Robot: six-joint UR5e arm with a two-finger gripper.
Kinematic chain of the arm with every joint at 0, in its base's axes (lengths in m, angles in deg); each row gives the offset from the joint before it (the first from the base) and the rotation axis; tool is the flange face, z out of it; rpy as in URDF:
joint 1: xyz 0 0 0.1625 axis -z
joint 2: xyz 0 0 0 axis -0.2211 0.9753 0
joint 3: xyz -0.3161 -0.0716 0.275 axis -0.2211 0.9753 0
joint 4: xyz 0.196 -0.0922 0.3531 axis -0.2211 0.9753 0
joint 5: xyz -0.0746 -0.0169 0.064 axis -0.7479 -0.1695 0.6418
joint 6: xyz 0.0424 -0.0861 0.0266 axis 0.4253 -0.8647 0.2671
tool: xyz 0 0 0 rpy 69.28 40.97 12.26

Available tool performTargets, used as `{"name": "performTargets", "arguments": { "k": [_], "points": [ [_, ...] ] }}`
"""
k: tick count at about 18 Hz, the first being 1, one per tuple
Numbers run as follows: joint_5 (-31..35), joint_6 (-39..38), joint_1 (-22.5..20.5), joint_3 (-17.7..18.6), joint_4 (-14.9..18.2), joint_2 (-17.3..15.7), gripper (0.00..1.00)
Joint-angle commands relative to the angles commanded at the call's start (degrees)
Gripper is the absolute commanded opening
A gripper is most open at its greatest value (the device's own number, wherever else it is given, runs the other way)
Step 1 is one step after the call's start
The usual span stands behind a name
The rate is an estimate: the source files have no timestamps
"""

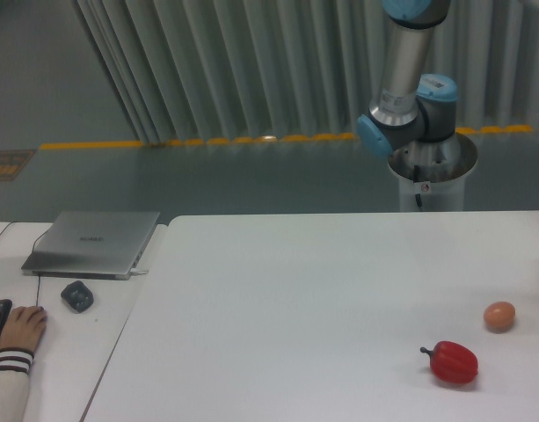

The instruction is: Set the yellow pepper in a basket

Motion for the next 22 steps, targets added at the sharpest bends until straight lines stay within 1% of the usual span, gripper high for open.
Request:
{"name": "performTargets", "arguments": {
  "k": [5,7,8,10,12,13,16,18,22],
  "points": [
    [-0.44,0.35,-0.09,0.35,-0.17,-0.35,1.00],
    [-2.36,0.35,-0.35,1.32,-1.22,-0.44,1.00],
    [-3.76,-0.35,-0.52,1.41,-1.75,-0.53,1.00],
    [-4.30,-1.58,-1.14,1.32,-1.76,-1.14,1.00],
    [-4.83,-5.52,-0.88,1.58,-1.76,-1.58,1.00],
    [-6.14,-6.76,-0.88,1.76,-1.58,-1.58,1.00],
    [-11.67,-7.38,-0.97,2.29,-0.79,-1.84,1.00],
    [-12.13,-8.43,-0.70,2.20,1.40,-3.07,1.00],
    [-12.30,-13.26,1.14,2.20,3.86,-3.51,1.00]
  ]
}}
